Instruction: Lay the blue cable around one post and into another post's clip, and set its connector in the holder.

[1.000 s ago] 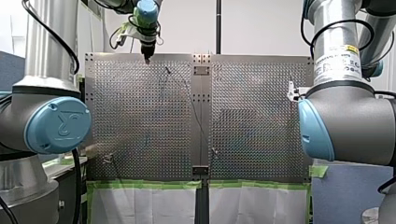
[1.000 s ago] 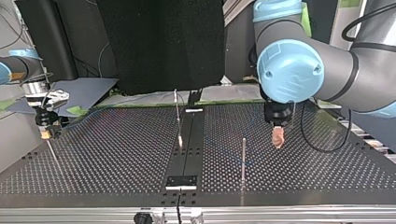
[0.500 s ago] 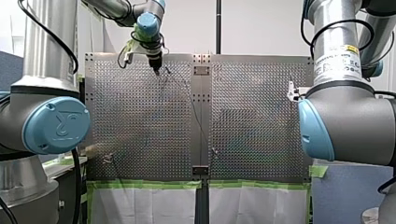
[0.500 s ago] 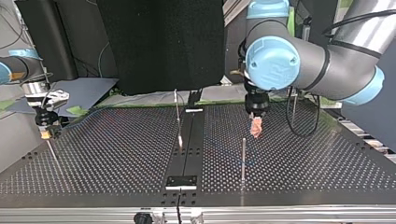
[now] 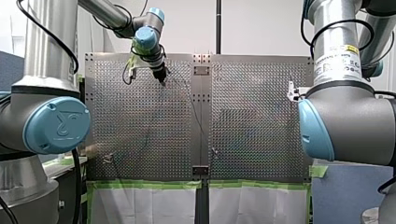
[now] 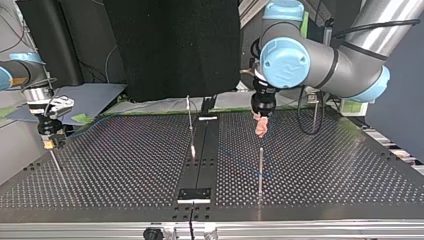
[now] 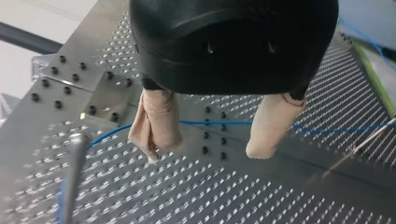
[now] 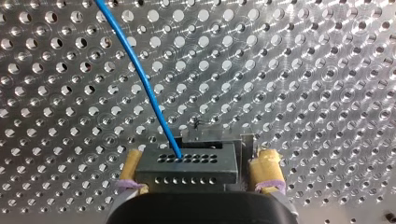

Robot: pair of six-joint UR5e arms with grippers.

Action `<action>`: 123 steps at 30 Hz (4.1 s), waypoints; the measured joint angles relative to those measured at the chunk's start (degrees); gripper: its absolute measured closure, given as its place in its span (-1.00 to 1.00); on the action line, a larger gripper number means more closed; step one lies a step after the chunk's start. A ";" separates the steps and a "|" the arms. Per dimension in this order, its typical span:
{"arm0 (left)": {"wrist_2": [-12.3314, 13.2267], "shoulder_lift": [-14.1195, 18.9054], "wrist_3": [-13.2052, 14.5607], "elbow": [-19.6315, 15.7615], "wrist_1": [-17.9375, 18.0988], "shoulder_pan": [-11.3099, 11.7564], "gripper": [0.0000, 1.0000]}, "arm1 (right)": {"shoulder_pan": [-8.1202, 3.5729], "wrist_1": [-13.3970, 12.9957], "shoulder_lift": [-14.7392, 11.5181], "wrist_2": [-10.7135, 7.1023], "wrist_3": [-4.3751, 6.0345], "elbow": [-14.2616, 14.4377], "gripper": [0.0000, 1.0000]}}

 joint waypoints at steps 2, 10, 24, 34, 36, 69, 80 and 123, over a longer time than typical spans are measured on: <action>0.84 -0.05 -0.01 -0.84 0.84 -0.04 -1.00 | 0.00 0.00 0.00 0.00 0.00 0.00 -0.97; 4.27 -0.10 -0.01 -4.27 4.27 -0.14 -1.00 | 0.00 0.00 0.00 0.00 0.00 0.00 -0.97; 7.88 -0.11 0.93 -10.79 10.79 0.12 -1.00 | 0.00 0.00 0.00 0.00 0.00 0.00 -0.97; 7.84 -0.11 1.10 -15.56 15.56 0.18 -1.00 | 0.00 0.00 0.00 0.00 0.00 0.00 -0.97; 7.87 -0.12 0.95 -16.48 16.47 0.23 -1.00 | 0.00 0.00 0.00 0.00 0.00 0.00 -0.97; 8.53 -1.33 0.68 -33.40 33.40 1.74 -1.00 | 0.00 0.00 0.00 0.00 0.00 0.00 -0.97; 9.42 -5.33 -2.15 -38.29 38.28 1.45 -1.00 | 0.00 0.00 0.00 0.00 0.00 0.00 -0.97; 6.81 -12.24 -1.04 -43.17 59.16 0.59 -1.00 | 0.00 0.00 0.00 0.00 0.00 0.00 -0.97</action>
